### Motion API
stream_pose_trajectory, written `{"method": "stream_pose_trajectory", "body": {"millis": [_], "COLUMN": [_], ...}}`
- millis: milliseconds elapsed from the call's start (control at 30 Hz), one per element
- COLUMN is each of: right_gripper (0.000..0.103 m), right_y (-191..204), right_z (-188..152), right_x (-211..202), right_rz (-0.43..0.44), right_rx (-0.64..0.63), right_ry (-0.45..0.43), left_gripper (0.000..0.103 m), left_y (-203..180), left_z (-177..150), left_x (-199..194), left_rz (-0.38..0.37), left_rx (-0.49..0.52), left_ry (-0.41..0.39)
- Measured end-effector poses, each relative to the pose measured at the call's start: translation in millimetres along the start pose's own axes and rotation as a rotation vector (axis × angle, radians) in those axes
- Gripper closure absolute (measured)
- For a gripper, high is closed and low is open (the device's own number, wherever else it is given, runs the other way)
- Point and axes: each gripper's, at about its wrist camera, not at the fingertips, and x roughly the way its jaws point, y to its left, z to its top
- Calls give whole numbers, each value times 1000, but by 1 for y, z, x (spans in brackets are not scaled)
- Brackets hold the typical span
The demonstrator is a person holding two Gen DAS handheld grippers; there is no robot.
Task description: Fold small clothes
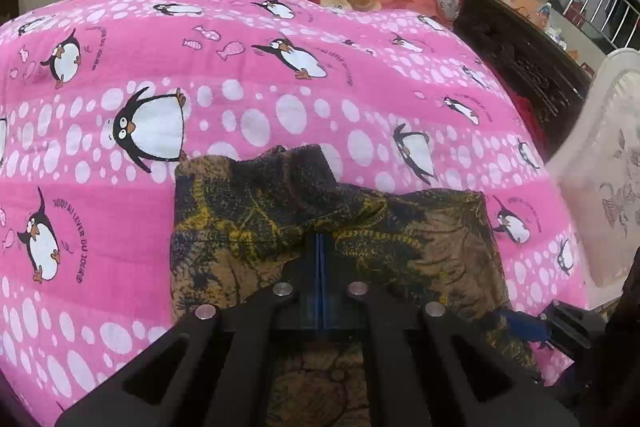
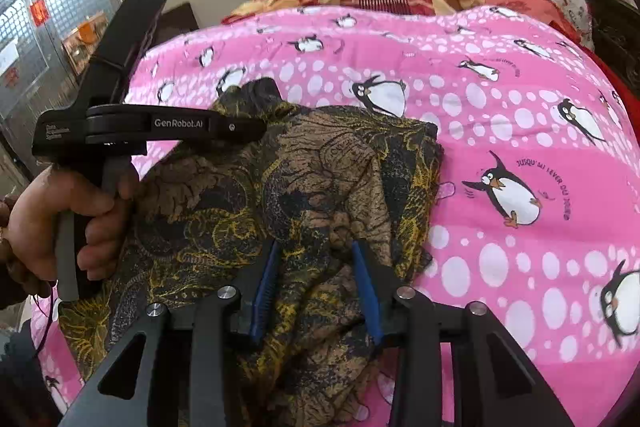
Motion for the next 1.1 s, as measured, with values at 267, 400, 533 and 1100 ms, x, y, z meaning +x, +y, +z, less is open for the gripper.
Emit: {"method": "stream_pose_trajectory", "body": {"millis": [267,400,533,1100], "right_gripper": [52,19,15,14], "right_y": [4,5,-16,-67], "right_z": [6,4,-2,14], "right_x": [-18,-51,-63,31], "right_rz": [17,21,62,438], "right_rx": [14,23,129,405], "right_ry": [5,-67,-82,44], "left_gripper": [33,26,26,5], "left_y": [19,43,53,36], "left_z": [-1,-27,-58,-68], "left_x": [-69,-93,-75,-54], "left_rz": [9,-35,-114,-191], "left_rx": [103,115,64,4], "left_ry": [-83,-92,7,26]}}
